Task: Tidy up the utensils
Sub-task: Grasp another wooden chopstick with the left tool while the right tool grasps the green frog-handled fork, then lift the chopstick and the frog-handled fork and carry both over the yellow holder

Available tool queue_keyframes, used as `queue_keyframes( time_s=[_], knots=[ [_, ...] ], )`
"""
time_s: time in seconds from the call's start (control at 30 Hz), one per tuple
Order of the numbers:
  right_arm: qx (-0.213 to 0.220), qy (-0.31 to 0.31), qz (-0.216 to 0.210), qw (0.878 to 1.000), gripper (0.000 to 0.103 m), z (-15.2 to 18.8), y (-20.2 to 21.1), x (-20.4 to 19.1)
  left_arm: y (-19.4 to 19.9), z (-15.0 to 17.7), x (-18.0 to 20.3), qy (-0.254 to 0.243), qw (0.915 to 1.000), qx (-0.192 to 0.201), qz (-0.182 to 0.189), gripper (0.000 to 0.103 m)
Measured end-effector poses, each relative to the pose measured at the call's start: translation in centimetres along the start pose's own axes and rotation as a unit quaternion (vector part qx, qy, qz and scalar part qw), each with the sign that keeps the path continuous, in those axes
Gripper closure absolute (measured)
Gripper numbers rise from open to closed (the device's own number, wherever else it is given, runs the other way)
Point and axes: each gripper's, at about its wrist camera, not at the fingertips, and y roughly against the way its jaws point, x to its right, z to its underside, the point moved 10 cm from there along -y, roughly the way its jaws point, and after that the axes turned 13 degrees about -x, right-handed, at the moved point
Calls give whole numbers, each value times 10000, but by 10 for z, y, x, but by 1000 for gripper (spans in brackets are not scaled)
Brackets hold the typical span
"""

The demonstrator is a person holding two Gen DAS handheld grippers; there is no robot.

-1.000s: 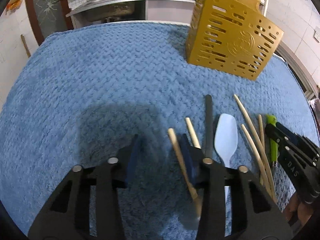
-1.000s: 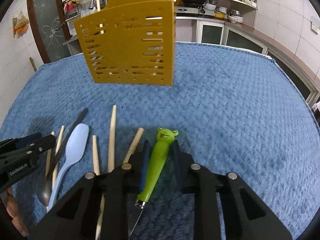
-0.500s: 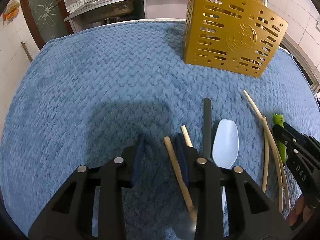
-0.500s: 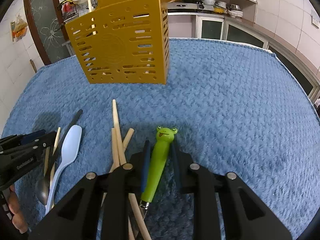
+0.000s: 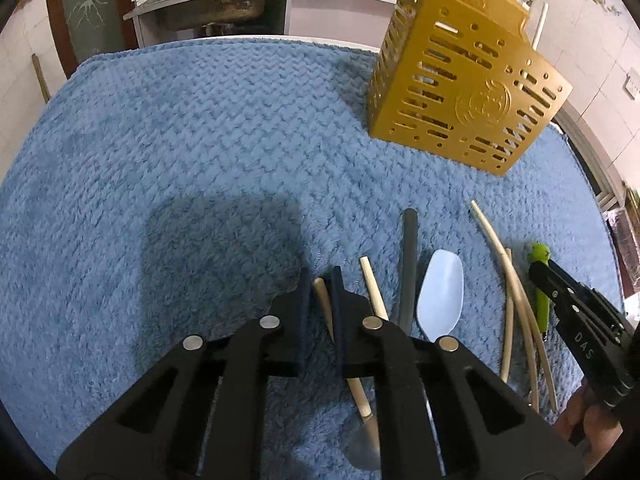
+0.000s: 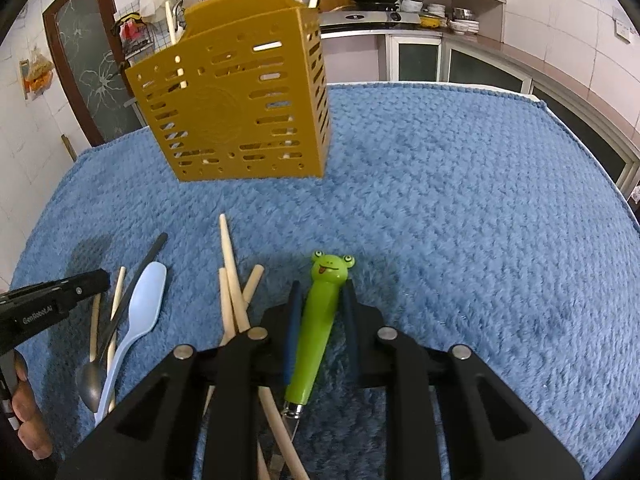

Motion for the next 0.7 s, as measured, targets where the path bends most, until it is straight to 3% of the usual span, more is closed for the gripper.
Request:
queue_keyframes(
  time_s=[0.7],
  knots=[
    [-42,6,15,10000,83,2,-5,3,-2,21,5,-206,9990,-278,-277,94]
  ],
)
